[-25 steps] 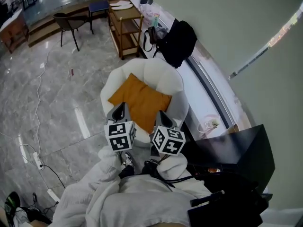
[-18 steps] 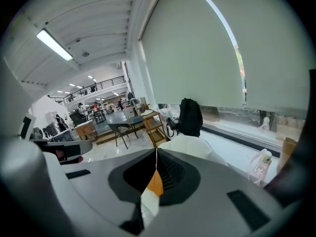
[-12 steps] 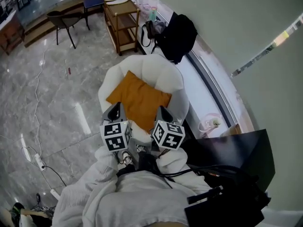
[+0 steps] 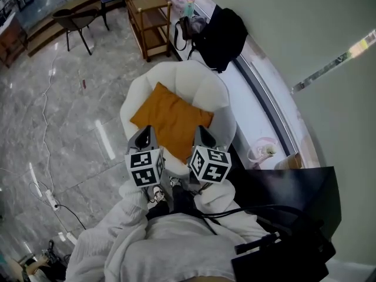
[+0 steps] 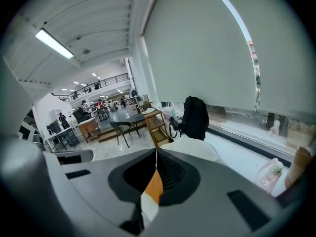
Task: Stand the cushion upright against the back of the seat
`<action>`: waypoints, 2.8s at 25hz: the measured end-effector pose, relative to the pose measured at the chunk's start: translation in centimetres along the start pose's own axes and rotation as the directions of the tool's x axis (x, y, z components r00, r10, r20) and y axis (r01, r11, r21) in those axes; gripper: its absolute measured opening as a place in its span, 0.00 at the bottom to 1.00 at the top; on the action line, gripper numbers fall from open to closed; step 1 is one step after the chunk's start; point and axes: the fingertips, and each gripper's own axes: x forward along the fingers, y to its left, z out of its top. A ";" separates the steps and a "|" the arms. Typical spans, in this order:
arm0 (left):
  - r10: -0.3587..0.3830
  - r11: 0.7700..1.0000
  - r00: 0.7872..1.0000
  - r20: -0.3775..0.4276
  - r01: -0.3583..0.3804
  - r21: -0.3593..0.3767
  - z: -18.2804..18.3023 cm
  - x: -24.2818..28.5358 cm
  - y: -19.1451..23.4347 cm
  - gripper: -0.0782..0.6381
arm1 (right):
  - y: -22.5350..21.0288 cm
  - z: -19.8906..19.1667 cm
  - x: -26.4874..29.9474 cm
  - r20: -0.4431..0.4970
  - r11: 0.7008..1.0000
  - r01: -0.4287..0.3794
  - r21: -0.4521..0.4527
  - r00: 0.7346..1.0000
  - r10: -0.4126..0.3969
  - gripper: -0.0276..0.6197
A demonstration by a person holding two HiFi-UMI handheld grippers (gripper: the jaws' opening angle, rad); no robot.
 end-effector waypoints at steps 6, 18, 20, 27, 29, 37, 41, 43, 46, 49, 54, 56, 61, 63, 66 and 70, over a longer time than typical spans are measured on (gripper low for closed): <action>-0.018 1.000 0.998 -0.061 0.018 0.002 -2.2 2.5 -0.9 0.10 | -1.2 -1.5 1.8 -0.036 1.000 0.008 0.028 0.999 -0.007 0.14; -0.032 0.999 0.977 -0.209 0.039 0.032 -11.6 8.6 0.1 0.10 | -6.8 -9.5 7.5 -0.153 0.995 0.081 0.050 0.986 -0.072 0.14; -0.029 0.999 0.972 -0.234 0.038 0.032 -13.8 9.8 0.6 0.10 | -7.2 -11.3 8.8 -0.168 0.995 0.085 0.045 0.983 -0.076 0.14; -0.005 1.000 0.955 -0.296 0.008 0.010 -20.6 14.9 1.4 0.10 | -10.7 -18.7 13.0 -0.254 0.989 0.130 0.071 0.961 -0.108 0.14; -0.014 1.000 0.952 -0.305 0.019 0.014 -22.1 15.9 1.1 0.10 | -11.8 -20.1 13.7 -0.264 0.987 0.144 0.078 0.957 -0.119 0.14; -0.036 0.998 0.929 -0.368 0.056 0.042 -27.1 18.2 0.4 0.10 | -15.3 -24.0 16.7 -0.283 0.975 0.178 0.130 0.950 -0.135 0.14; -0.058 0.993 0.912 -0.406 0.094 0.068 -29.5 19.7 0.0 0.10 | -17.4 -26.0 18.1 -0.307 0.966 0.194 0.170 0.942 -0.135 0.14; -0.054 0.992 0.910 -0.411 0.096 0.081 -30.3 20.4 0.0 0.10 | -18.6 -27.2 18.8 -0.316 0.962 0.205 0.181 0.938 -0.141 0.14; -0.047 0.994 0.907 -0.418 0.085 0.073 -31.6 21.4 -0.1 0.10 | -20.1 -29.0 20.0 -0.329 0.961 0.218 0.169 0.932 -0.154 0.14; -0.053 0.995 0.897 -0.438 0.087 0.057 -33.1 22.3 -0.4 0.10 | -21.4 -30.8 21.1 -0.339 0.958 0.232 0.171 0.927 -0.164 0.15; -0.044 0.996 0.891 -0.451 0.076 0.053 -34.6 23.3 -0.4 0.10 | -22.8 -34.0 22.7 -0.387 0.948 0.207 0.243 0.917 -0.101 0.29; -0.037 0.996 0.890 -0.454 0.068 0.051 -34.9 23.7 -0.3 0.10 | -23.3 -35.2 23.5 -0.403 0.948 0.186 0.257 0.913 -0.070 0.34; -0.007 0.999 0.884 -0.467 0.027 0.036 -35.5 24.4 0.2 0.10 | -24.3 -37.2 25.5 -0.439 0.955 0.138 0.264 0.898 -0.009 0.47; 0.004 0.999 0.884 -0.468 0.011 0.030 -35.6 24.6 0.3 0.10 | -24.3 -37.7 26.3 -0.451 0.957 0.116 0.266 0.893 0.017 0.48; 0.011 0.999 0.880 -0.475 0.005 0.032 -35.9 24.7 0.1 0.10 | -24.2 -38.8 27.2 -0.467 0.955 0.093 0.283 0.883 0.052 0.49; 0.007 0.999 0.879 -0.476 0.010 0.034 -36.1 25.2 -0.3 0.10 | -24.2 -40.3 28.2 -0.489 0.942 0.091 0.324 0.868 0.085 0.50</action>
